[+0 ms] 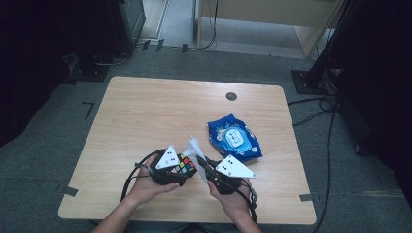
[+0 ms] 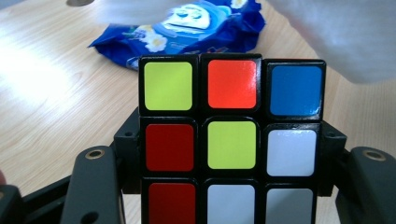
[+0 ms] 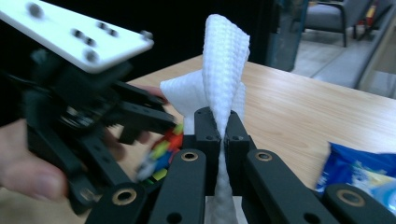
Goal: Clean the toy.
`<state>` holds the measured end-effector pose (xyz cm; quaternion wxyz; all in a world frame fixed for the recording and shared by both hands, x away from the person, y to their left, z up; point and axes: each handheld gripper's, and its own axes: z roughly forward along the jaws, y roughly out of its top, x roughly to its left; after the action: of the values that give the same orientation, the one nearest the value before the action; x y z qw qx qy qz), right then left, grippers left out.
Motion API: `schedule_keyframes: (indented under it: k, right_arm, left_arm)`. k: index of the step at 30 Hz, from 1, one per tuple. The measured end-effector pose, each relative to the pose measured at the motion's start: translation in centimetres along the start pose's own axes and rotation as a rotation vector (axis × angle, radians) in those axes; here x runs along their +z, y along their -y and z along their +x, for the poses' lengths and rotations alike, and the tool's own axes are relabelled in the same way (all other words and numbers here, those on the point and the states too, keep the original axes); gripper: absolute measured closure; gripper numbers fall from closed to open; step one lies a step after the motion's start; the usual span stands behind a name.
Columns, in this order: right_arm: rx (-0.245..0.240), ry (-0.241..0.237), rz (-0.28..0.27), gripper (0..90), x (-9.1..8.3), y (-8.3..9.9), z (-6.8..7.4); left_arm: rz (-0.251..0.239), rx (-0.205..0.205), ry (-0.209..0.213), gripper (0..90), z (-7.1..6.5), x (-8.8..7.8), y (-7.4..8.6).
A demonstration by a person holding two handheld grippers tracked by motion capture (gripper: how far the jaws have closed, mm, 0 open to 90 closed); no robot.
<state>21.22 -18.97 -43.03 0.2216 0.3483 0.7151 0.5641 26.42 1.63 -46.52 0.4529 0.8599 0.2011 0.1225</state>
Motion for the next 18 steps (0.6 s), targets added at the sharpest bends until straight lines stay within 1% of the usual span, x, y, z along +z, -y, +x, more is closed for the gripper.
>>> schedule_keyframes:
  k: [2,5,6,7,8,10,13,14,16,18]
  right_arm:
    - [-0.010,-0.014,0.010,88.7,0.2,0.1,0.4]
    - [-0.016,-0.015,0.024,88.7,0.6,0.5,0.5]
    - [-0.011,-0.012,0.028,88.6,0.7,0.6,0.5]
    - [-0.005,-0.014,0.017,88.6,0.7,0.7,0.4]
    - [0.001,-0.012,0.022,88.6,0.7,0.7,0.3]
    - [-0.001,-0.002,0.028,88.5,0.8,0.8,0.1]
    - [0.015,0.023,0.034,88.4,1.1,1.3,-0.4]
    - [0.028,0.034,0.047,88.4,1.2,1.6,-0.7]
    - [0.029,0.061,0.073,88.5,1.5,2.1,-1.2]
    - [0.041,0.083,0.102,88.5,1.9,2.8,-1.8]
  left_arm:
    - [0.005,0.040,-0.009,33.8,-0.5,0.1,-0.2]
    - [-0.017,0.043,-0.006,33.8,-0.9,-0.1,-0.4]
    - [-0.015,0.047,-0.013,33.8,-1.0,-0.1,-0.4]
    - [-0.017,0.047,-0.009,33.8,-0.9,-0.2,-0.4]
    - [-0.023,0.042,-0.003,33.8,-0.9,-0.3,-0.4]
    - [-0.036,0.031,0.004,33.9,-0.8,-0.5,-0.5]
    - [-0.045,0.030,0.009,33.9,-0.7,-0.8,-0.6]
    - [-0.048,0.028,0.009,33.8,-0.7,-0.8,-0.6]
    - [-0.059,0.021,0.015,33.9,-0.6,-1.0,-0.7]
    - [-0.073,0.016,0.015,33.9,-0.5,-1.2,-0.8]
